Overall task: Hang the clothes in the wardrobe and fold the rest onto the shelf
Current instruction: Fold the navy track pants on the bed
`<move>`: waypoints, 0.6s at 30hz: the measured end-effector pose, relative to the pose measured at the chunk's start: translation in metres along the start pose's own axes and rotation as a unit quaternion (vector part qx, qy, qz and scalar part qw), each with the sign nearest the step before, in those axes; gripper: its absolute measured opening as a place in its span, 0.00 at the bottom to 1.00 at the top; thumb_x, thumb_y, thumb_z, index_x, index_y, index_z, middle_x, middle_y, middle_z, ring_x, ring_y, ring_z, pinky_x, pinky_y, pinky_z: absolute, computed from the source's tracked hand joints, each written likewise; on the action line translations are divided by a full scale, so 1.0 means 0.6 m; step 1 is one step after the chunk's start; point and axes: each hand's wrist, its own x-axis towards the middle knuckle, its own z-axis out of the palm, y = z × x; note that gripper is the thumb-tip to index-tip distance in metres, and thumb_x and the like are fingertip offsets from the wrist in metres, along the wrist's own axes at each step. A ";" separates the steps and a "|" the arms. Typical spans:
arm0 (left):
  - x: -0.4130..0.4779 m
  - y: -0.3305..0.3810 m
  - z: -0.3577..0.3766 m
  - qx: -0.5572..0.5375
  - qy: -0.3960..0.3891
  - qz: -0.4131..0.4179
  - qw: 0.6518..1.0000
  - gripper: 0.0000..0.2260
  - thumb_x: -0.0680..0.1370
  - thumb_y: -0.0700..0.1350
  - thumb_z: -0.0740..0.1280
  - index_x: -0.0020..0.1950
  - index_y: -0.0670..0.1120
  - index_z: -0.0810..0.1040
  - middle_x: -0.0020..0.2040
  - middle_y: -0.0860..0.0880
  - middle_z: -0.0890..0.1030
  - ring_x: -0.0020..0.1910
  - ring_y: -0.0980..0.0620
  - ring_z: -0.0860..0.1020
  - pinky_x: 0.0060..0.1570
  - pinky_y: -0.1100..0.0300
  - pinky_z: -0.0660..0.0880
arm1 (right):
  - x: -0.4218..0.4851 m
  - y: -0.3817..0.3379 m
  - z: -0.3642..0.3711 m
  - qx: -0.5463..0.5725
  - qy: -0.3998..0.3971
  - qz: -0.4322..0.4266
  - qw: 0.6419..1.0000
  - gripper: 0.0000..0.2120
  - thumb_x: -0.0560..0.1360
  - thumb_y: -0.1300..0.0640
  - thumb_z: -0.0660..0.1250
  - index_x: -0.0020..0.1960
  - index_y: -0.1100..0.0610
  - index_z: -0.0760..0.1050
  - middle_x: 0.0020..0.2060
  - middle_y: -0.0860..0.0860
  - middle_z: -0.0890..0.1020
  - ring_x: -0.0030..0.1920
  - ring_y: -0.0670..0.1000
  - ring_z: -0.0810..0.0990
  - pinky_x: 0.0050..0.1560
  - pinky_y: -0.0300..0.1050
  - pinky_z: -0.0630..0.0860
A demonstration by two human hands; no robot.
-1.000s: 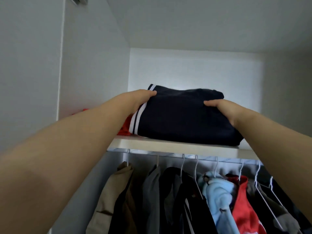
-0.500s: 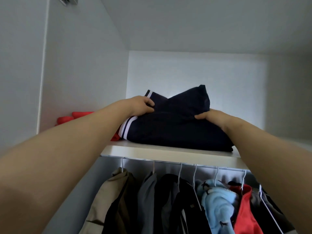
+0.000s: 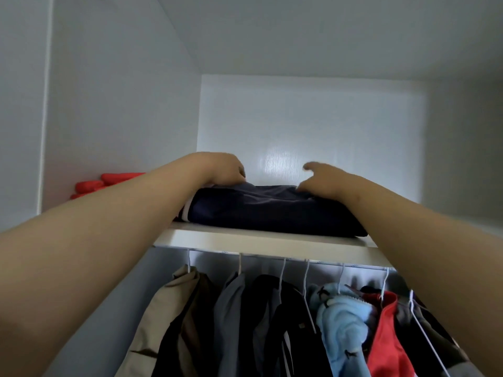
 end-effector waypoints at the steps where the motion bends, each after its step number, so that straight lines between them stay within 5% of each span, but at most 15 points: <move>1: -0.005 0.000 0.002 -0.034 -0.057 -0.006 0.998 0.18 0.80 0.53 0.56 0.66 0.48 0.74 0.67 0.48 0.72 0.64 0.48 0.71 0.65 0.54 0.65 | -0.004 -0.007 0.002 -0.010 -0.063 -0.016 0.998 0.21 0.76 0.52 0.63 0.68 0.54 0.67 0.67 0.54 0.70 0.65 0.55 0.70 0.60 0.45 0.65; 4: -0.014 -0.006 0.022 -0.067 -0.160 -0.059 0.983 0.23 0.80 0.60 0.51 0.71 0.51 0.67 0.72 0.49 0.65 0.69 0.48 0.66 0.70 0.50 0.59 | -0.014 -0.016 0.015 -0.027 -0.197 -0.027 0.980 0.14 0.79 0.47 0.56 0.61 0.50 0.72 0.67 0.51 0.71 0.63 0.51 0.72 0.63 0.45 0.65; 8: -0.005 -0.011 0.033 -0.004 -0.165 -0.071 0.984 0.25 0.80 0.60 0.47 0.75 0.52 0.60 0.76 0.49 0.58 0.73 0.47 0.59 0.72 0.49 0.55 | -0.012 -0.025 0.019 -0.029 -0.236 -0.007 0.971 0.22 0.79 0.44 0.54 0.70 0.50 0.68 0.70 0.51 0.68 0.66 0.52 0.70 0.69 0.49 0.63; 12: -0.003 -0.004 0.031 0.052 -0.173 -0.053 0.982 0.23 0.82 0.56 0.44 0.76 0.51 0.58 0.77 0.49 0.53 0.75 0.47 0.56 0.72 0.49 0.53 | -0.014 -0.033 0.025 -0.024 -0.236 0.010 0.971 0.23 0.80 0.45 0.52 0.72 0.52 0.63 0.72 0.53 0.64 0.70 0.54 0.65 0.64 0.46 0.61; 18: -0.022 0.007 0.035 0.088 -0.086 -0.019 0.992 0.18 0.83 0.50 0.49 0.68 0.47 0.70 0.67 0.47 0.71 0.65 0.46 0.70 0.63 0.54 0.65 | -0.014 -0.027 0.040 -0.030 -0.166 0.003 0.986 0.24 0.80 0.44 0.54 0.70 0.56 0.67 0.69 0.55 0.69 0.67 0.55 0.68 0.68 0.49 0.63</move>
